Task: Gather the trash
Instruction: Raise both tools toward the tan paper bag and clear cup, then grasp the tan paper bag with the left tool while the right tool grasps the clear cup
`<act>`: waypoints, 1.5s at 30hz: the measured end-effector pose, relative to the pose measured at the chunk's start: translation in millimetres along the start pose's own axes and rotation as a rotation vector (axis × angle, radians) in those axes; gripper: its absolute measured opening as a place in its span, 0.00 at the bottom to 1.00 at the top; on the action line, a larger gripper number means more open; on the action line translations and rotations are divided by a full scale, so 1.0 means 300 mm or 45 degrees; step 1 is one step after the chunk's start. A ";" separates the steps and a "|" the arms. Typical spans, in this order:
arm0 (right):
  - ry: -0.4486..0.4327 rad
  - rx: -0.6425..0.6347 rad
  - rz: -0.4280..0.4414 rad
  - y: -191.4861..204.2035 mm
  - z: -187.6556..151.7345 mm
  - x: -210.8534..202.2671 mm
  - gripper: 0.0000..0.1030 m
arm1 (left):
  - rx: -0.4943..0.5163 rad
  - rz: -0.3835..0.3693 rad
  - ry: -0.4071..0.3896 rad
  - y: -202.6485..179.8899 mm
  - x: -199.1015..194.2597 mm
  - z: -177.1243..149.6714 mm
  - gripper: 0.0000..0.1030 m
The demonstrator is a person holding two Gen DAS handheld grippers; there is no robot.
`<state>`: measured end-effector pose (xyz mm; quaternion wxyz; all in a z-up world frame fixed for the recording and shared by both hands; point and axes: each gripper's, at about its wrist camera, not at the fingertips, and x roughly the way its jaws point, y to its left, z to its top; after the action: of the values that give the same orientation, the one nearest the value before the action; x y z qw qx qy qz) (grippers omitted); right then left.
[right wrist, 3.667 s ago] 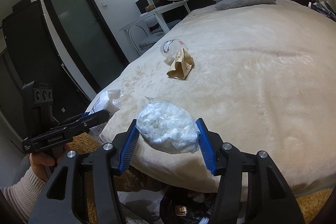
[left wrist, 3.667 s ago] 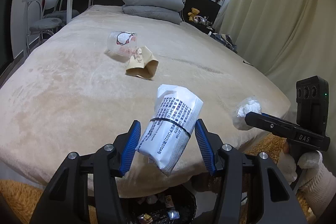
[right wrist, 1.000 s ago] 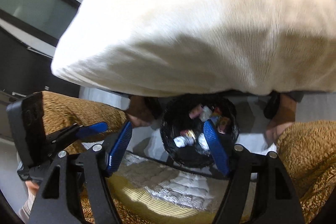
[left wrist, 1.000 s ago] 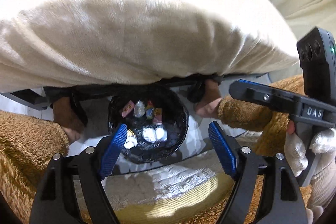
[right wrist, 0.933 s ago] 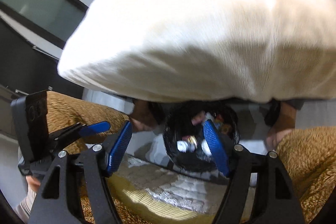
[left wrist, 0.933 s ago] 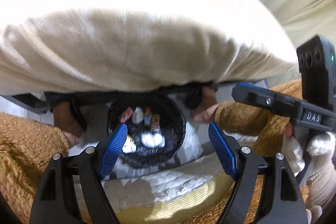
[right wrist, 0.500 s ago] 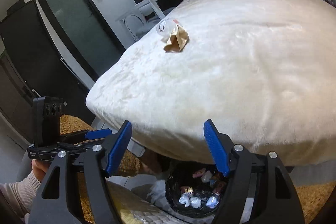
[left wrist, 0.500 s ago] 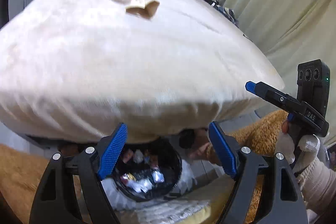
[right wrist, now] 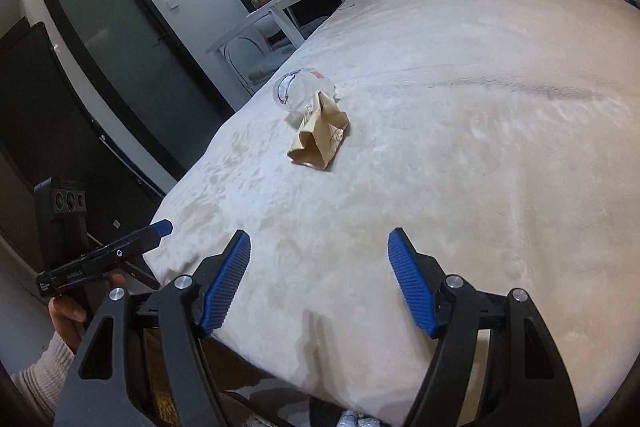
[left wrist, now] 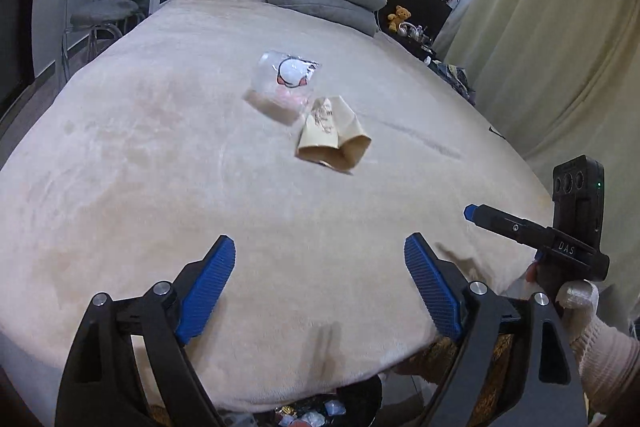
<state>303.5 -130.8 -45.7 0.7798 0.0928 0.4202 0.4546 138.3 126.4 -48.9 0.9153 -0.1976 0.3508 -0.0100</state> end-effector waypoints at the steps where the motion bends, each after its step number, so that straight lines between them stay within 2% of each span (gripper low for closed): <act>1: -0.011 0.013 0.011 0.001 0.020 0.017 0.77 | -0.007 -0.001 0.000 0.011 0.016 0.021 0.88; 2: -0.028 0.020 0.024 0.003 0.045 0.033 0.78 | -0.012 -0.003 0.004 0.023 0.032 0.039 0.93; 5: -0.062 0.013 0.026 0.008 0.110 0.079 0.79 | -0.038 -0.025 0.027 0.057 0.094 0.095 0.94; 7: -0.083 0.019 0.038 0.004 0.146 0.103 0.85 | -0.050 -0.024 0.041 0.075 0.132 0.129 0.94; 12: -0.140 0.034 0.044 -0.030 0.215 0.123 0.96 | -0.022 -0.112 0.098 0.068 0.242 0.206 0.94; 19: -0.185 0.097 0.015 -0.109 0.273 0.125 0.96 | 0.003 -0.195 0.130 0.035 0.379 0.288 0.94; 23: -0.183 0.166 0.054 -0.141 0.272 0.107 0.96 | 0.014 -0.207 0.161 0.024 0.447 0.311 0.94; 26: -0.179 0.160 0.066 -0.140 0.268 0.094 0.96 | -0.020 -0.255 0.180 0.027 0.480 0.325 0.94; 35: -0.170 0.170 0.081 -0.135 0.254 0.071 0.96 | -0.059 -0.219 0.258 0.006 0.575 0.339 0.93; 37: -0.167 0.169 0.080 -0.134 0.252 0.072 0.96 | -0.045 -0.180 0.266 -0.008 0.586 0.337 0.91; 38: -0.168 0.169 0.078 -0.132 0.252 0.071 0.96 | -0.042 -0.178 0.261 -0.012 0.585 0.335 0.78; 39: -0.167 0.168 0.077 -0.132 0.251 0.070 0.96 | -0.037 -0.167 0.268 -0.015 0.587 0.332 0.70; 45: -0.166 0.166 0.057 -0.139 0.247 0.069 0.96 | 0.000 -0.170 0.231 -0.037 0.546 0.326 0.57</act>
<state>389.6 -120.8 -32.8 0.7876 0.1820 0.3950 0.4365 326.4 125.2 -83.4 0.8771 -0.2189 0.4181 -0.0887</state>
